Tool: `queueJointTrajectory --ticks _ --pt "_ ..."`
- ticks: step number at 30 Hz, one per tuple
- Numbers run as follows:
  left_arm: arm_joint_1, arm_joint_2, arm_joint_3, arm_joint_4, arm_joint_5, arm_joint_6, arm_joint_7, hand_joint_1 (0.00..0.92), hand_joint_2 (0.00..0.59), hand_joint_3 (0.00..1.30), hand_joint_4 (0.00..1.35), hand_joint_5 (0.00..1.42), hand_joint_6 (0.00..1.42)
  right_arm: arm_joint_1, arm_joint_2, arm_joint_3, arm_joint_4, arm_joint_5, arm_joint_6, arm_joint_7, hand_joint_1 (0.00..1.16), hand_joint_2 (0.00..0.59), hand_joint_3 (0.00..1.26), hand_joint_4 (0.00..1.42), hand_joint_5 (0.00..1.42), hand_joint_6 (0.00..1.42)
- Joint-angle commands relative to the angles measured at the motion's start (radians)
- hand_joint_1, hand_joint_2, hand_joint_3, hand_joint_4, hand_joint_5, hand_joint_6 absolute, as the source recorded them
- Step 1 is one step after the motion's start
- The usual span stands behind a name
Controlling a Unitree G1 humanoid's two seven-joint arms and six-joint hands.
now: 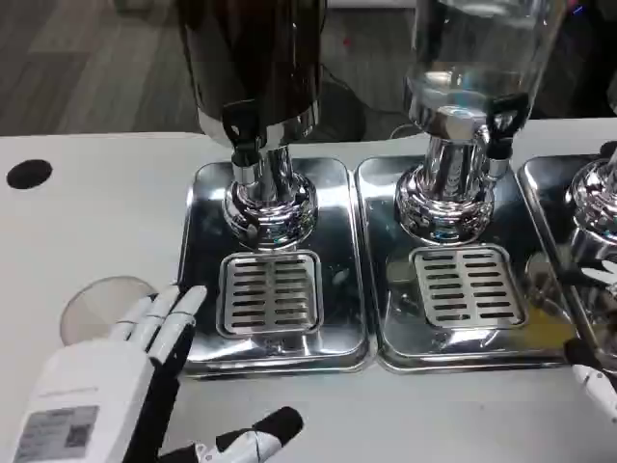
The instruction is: Grasp the cup under the faucet to collect the drink, then remove the cup.
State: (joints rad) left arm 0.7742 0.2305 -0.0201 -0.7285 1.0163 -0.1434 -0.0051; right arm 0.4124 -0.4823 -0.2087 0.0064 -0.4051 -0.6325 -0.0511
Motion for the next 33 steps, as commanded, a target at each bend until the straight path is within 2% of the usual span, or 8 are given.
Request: queueJointTrajectory --ticks 1,33 --pt "-0.004 -0.004 -0.007 -0.014 0.016 0.000 -0.001 0.000 0.066 0.13 0.02 0.10 0.32 -0.006 -0.002 0.002 0.010 0.007 -0.018 -0.006 0.57 0.387 0.28 0.15 0.10 0.00" --pt "-0.013 -0.013 0.002 -0.007 0.002 0.002 0.000 0.000 0.068 0.13 0.03 0.12 0.34 0.009 0.006 0.000 -0.021 0.019 -0.009 0.003 0.57 0.387 0.28 0.15 0.11 0.00"
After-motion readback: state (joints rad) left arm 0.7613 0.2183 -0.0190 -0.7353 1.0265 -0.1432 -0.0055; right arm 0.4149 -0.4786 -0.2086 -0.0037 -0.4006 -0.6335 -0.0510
